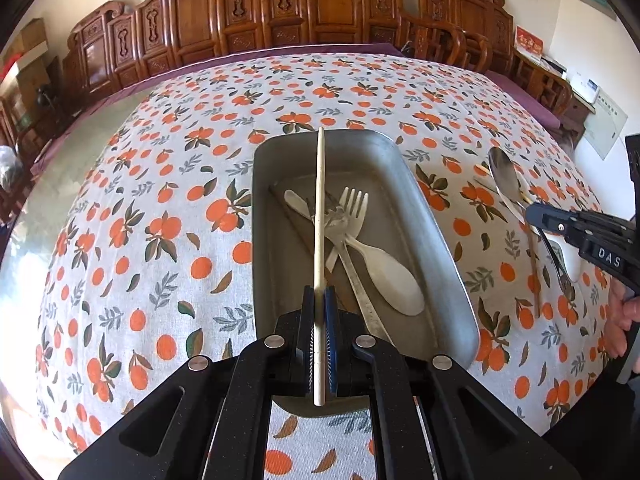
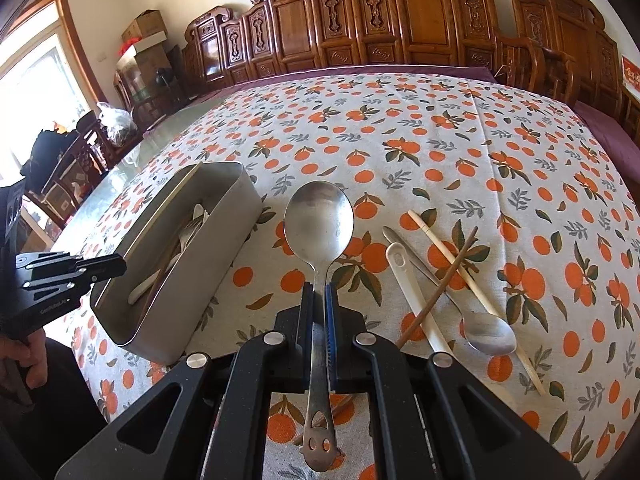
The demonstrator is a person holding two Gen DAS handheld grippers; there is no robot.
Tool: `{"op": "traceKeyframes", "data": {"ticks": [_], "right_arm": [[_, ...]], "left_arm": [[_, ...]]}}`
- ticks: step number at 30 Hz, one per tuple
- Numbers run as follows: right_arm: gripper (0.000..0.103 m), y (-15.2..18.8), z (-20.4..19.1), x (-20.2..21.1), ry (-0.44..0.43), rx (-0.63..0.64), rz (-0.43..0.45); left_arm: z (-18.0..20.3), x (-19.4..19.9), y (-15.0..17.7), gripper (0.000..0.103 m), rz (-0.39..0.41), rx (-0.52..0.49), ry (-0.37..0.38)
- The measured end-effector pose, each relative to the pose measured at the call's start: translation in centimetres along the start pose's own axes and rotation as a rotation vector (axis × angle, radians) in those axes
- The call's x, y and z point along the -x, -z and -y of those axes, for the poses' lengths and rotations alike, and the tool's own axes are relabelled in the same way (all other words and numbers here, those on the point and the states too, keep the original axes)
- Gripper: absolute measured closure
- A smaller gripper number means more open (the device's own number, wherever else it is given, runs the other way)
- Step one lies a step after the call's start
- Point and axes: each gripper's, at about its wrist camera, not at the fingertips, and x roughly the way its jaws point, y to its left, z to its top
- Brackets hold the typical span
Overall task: Organize utensils
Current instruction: 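Lower the chopstick into the grey tray and open the left tool, then carry the silver spoon over the tray and open the right tool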
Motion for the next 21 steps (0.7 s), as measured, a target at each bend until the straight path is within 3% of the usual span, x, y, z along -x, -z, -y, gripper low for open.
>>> {"op": "traceKeyframes", "data": {"ticks": [2, 4, 10, 21], "right_arm": [[0.096, 0.0, -0.1, -0.2, -0.001, 0.001, -0.004], [0.096, 0.1, -0.3, -0.2, -0.003, 0.004, -0.007], [0.096, 0.0, -0.8, -0.2, -0.009, 0.010, -0.011], [0.096, -1.3, -4.9, 1.0, -0.057, 0.051, 0.005]], "left_arm": [[-0.3, -0.1, 0.0, 0.095, 0.005, 0.018, 0.006], [-0.5, 0.1, 0.0, 0.083, 0.014, 0.029, 0.013], [-0.6, 1.5, -0.1, 0.074, 0.078, 0.030, 0.010], [-2.2, 3.6, -0.5, 0.072, 0.160, 0.063, 0.003]]}}
